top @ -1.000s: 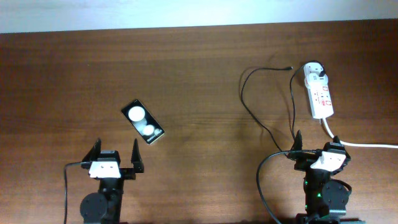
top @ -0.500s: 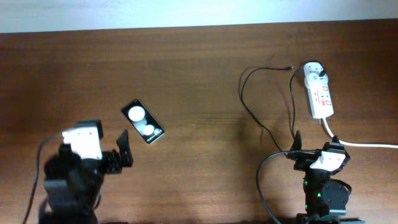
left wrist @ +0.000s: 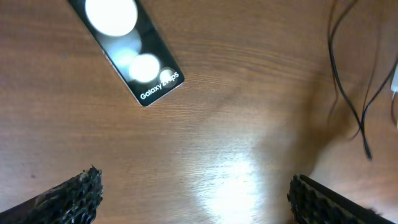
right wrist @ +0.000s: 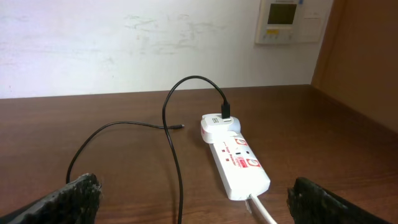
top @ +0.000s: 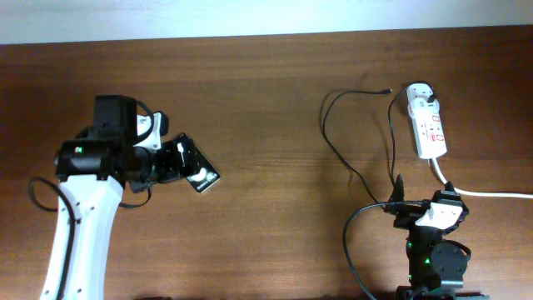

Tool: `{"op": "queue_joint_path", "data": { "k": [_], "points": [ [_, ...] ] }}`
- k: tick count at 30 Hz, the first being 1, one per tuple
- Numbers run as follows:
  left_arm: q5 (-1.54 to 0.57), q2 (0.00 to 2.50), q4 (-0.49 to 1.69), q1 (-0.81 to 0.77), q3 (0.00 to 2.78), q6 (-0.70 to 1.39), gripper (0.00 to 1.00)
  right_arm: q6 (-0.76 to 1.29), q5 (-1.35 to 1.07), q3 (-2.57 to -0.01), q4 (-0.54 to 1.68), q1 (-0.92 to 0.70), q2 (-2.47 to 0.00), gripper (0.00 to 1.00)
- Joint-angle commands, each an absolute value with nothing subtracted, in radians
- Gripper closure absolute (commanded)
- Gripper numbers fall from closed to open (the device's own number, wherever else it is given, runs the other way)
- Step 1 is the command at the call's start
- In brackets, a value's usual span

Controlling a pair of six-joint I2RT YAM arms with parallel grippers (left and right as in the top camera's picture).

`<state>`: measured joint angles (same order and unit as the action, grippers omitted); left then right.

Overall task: Plug charger to phone and switch on socket
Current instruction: 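Reach the left gripper down over the black phone and grasp it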

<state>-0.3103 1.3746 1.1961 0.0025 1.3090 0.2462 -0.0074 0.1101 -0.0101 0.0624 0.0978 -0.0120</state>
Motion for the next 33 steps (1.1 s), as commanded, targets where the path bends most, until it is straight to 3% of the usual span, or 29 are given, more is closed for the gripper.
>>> {"op": "queue_joint_path", "data": {
  "k": [1,6,19,33],
  "points": [
    [-0.024,1.397,1.190,-0.036,1.321,0.576,0.00,-0.007,0.109,-0.006,0.072,0.105,-0.006,0.01],
    [0.165,1.404,1.159,-0.101,1.321,0.775,0.01,-0.007,0.109,-0.006,0.072,0.105,-0.006,0.01],
    [0.002,1.830,1.042,-0.101,1.422,0.799,0.01,-0.007,0.109,-0.006,0.072,0.105,-0.006,0.01],
    [0.025,1.943,0.965,-0.102,1.421,0.800,0.01,-0.007,0.109,-0.006,0.072,0.105,-0.006,0.01]
  ]
}}
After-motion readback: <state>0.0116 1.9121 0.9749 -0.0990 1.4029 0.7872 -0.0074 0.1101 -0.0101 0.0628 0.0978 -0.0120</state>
